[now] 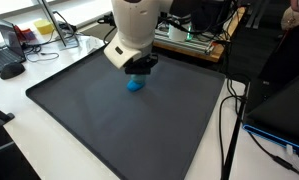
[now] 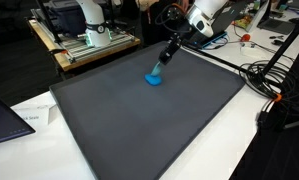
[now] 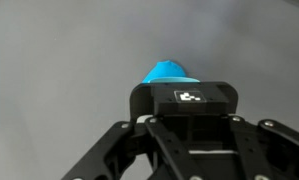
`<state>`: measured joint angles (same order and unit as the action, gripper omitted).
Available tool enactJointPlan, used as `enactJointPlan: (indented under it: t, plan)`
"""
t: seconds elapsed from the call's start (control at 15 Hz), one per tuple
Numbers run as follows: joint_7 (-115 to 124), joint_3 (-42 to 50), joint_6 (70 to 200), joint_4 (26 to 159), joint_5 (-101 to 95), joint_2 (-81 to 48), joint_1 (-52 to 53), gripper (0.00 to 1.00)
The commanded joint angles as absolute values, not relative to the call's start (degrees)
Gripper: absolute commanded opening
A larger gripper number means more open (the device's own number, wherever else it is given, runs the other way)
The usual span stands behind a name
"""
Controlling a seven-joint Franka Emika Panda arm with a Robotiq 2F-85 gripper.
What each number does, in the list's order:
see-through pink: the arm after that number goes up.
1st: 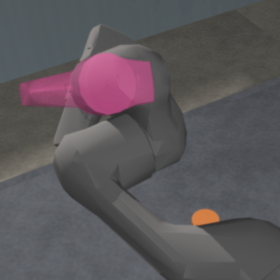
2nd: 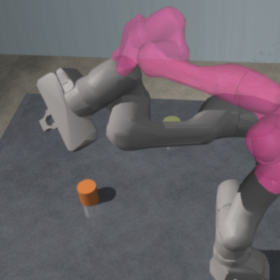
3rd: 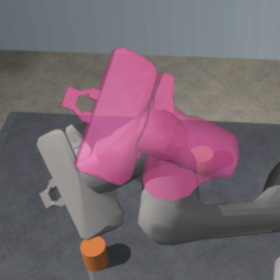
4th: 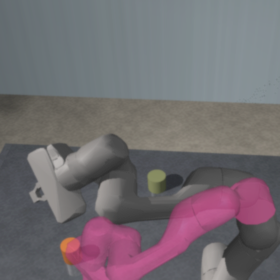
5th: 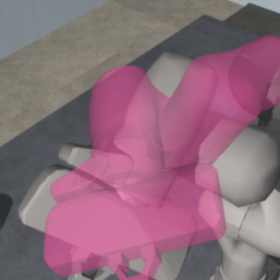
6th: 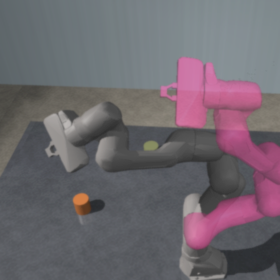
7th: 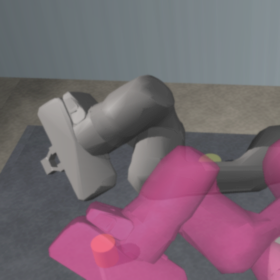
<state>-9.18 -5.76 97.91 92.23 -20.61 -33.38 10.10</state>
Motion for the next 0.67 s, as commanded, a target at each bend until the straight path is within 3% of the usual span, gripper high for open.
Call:
enactJointPlan:
  t: [0.0,0.6]
  plan:
    - [-7.2,-4.8,97.0,85.8,-21.7,-38.7,11.4,0.22]
    - [-5.7,-4.6,98.2,78.5,-17.0,-45.5,9.1,0.22]
